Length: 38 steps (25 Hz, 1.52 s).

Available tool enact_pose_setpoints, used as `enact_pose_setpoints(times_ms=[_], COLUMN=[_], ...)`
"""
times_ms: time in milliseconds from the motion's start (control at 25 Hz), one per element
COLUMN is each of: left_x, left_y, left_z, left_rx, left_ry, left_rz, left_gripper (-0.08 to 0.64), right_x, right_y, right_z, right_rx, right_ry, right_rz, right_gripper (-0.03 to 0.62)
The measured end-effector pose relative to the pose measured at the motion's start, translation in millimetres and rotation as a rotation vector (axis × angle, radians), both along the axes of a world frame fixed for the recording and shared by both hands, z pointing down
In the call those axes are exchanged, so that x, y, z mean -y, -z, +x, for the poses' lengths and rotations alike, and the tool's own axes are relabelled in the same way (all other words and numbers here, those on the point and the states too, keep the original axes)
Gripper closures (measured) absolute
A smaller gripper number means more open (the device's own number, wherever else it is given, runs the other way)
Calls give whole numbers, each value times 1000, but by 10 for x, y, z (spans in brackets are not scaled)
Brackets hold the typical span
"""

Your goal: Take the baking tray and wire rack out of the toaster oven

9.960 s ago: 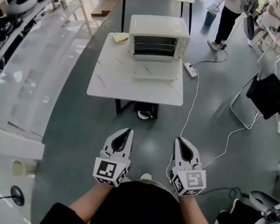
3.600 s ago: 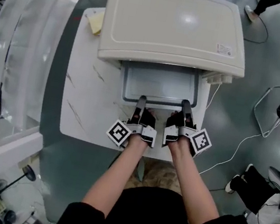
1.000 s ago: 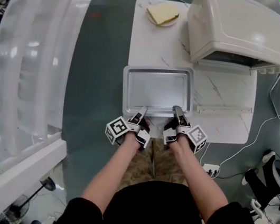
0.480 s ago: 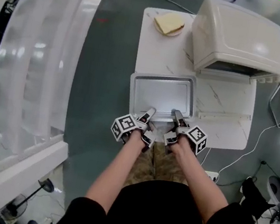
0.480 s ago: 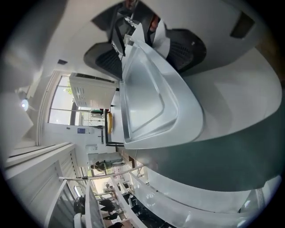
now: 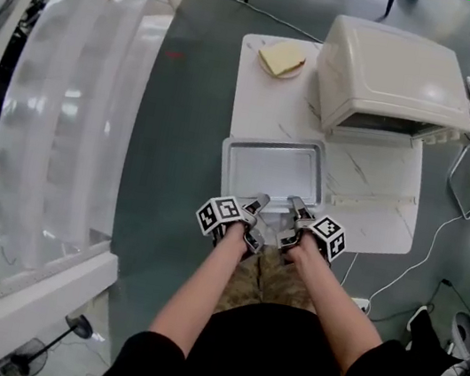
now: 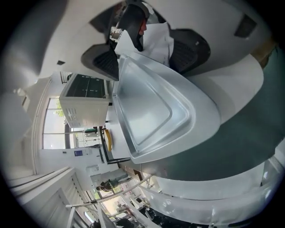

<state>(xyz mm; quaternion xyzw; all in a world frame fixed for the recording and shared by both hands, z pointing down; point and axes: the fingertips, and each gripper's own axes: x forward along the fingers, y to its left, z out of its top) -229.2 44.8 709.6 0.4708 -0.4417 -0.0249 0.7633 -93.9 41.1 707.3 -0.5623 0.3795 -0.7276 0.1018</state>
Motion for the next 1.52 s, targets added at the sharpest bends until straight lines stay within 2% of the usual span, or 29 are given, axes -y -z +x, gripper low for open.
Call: enact_pose_setpoints(times_ms=[120,280,480,600,680,840,920,960,1000,1040,1160,1240,1360,1520], left_x=[-66,-164,-189,-182,-165,-111,-138,-163,-184,-197,-232,-265,-330,-340], left_y=[-10,15,179,425,634,1174,1428,1549,1679,1821,2227,2450,2660,2892], left_z=[16,40,72,78,48,-8,-24,-42,-62,-79,-66,-14,124,485], left_rx=[51,60,70,72,62,45,43,37,21,-8,-113,-155,-195,-162], left_ry=[-62,-84,-134,-160,-146,-121,-120,-109,-90,-63,28,69,92,42], left_rz=[-20,-29,26,107,170,365,450,486,525,568,678,733,796,888], left_gripper=[198,195,195,196,196,199,233,266,337,403,487,529,541,541], right_x=[-16,-38,-65,-29,1,-28,-113,-166,-216,-258,-339,-389,-453,-450], right_y=[-5,34,188,468,710,1254,1509,1629,1749,1873,2286,2547,2834,3003], right_z=[14,26,-5,8,27,115,188,216,235,249,331,396,478,758], right_rx=[-14,-36,-34,-46,-74,-171,-222,-242,-257,-270,-308,-345,-437,-519], right_ry=[17,42,80,127,174,287,323,332,337,338,327,339,414,480], right_rz=[-4,-11,12,88,157,304,364,392,421,451,543,602,692,774], right_gripper=[268,268,267,267,267,270,307,349,402,442,548,560,568,568])
